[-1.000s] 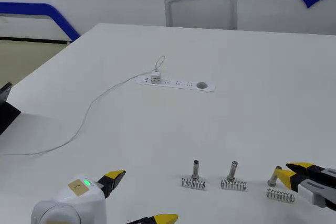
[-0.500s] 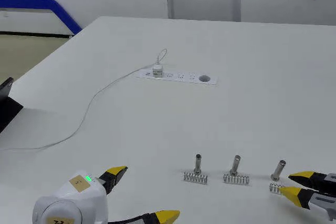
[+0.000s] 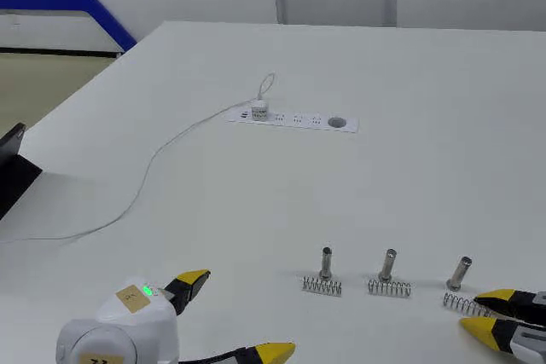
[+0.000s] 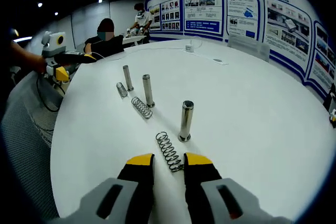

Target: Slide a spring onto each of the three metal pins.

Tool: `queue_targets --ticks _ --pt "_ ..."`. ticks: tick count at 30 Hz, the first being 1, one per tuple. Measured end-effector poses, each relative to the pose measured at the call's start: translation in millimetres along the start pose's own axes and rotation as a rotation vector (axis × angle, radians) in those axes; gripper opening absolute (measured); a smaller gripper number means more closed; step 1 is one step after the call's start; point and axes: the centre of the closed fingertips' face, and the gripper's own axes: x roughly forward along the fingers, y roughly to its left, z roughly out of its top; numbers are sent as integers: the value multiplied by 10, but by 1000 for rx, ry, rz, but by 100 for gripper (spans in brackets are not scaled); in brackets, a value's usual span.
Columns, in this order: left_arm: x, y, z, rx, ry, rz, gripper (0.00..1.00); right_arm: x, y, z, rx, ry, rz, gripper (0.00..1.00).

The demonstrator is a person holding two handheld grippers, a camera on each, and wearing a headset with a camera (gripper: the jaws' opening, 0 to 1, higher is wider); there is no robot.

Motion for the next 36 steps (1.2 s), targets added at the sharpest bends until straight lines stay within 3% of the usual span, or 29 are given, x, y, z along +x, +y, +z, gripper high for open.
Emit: queue_targets --ticks 13,18,20,22,28,36 --pt "9 -42 -20 9 11 -17 85 -86 124 -6 1 -60 -20 11" --pt "12 -56 -24 17 13 -23 85 -84 70 -13 8 -52 -39 11" --pt "10 -63 -18 17 11 -25 85 -76 103 -22 62 -51 -17 10" --pt "12 -71 -15 16 8 -29 85 -64 105 -21 22 -42 -19 10" --pt "23 -154 -5 19 4 -66 82 -131 144 -61 3 -5 -29 10" --pt "42 -289 -54 35 29 -122 81 -258 312 133 -9 -55 -40 10"
